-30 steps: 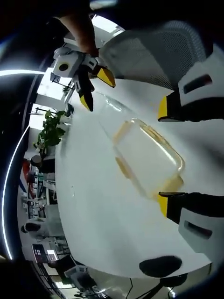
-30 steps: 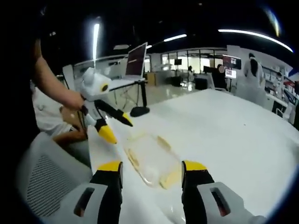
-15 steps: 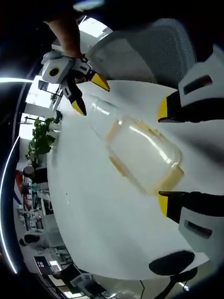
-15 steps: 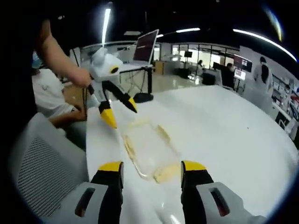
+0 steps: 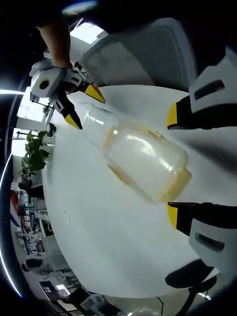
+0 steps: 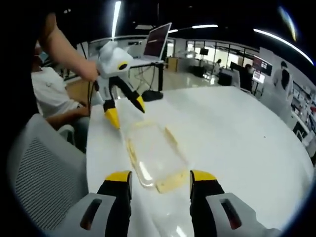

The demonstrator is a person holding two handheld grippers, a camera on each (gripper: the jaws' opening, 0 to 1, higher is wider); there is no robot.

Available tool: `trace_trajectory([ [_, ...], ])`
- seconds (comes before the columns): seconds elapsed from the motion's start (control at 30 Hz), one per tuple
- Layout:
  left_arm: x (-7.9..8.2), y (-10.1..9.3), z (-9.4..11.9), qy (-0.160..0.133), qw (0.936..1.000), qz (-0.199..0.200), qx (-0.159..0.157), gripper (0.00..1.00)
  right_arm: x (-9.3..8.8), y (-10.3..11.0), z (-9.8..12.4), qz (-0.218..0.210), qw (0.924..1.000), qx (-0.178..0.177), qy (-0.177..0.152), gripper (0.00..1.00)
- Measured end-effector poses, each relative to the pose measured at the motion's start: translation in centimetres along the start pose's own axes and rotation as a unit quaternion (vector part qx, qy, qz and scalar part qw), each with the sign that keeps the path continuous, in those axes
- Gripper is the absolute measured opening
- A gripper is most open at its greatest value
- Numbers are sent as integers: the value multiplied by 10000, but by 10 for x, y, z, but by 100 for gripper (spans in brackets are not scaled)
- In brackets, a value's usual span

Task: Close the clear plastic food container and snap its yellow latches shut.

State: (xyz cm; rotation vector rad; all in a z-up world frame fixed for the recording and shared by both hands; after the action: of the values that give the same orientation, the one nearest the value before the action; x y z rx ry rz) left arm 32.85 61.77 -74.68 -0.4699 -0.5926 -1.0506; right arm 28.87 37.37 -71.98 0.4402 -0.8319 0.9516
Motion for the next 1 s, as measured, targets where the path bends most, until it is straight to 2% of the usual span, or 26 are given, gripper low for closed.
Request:
trace_trajectory([
  [0.13,-1,1,-2,193,9994,-293,-42,57,-2,1,-3,97,9999,60,118,45],
  [0.3,-3,5,-4,288,9989,-368,-99,57,-6,-1,-9,313,9986,179,392,45],
  [0.4,-5,7,-5,452,9970,-616,-96,56,-5,-4,-10,398,9978,206,492,45],
  [0.6,-2,13,-6,482,9965,-663,-191,55,-5,-11,-16,403,9969,244,635,44],
  [1.0,-5,24,-10,851,9889,-1181,-313,53,-6,-15,-25,690,9925,394,931,44],
])
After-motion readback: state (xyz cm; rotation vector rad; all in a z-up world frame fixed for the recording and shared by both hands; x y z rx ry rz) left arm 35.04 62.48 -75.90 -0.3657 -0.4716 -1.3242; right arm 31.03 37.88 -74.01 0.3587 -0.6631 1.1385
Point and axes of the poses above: the point that each gripper's makers call its tool centre point, and the gripper's own axes: z roughly backward along the fingers, y roughly to its left, x roughly out of its top, the point moved 7 cm from there along z, roughly backward along the fingers, and after that the axes turned 2 degrees about -z, right-handed, at the moved point
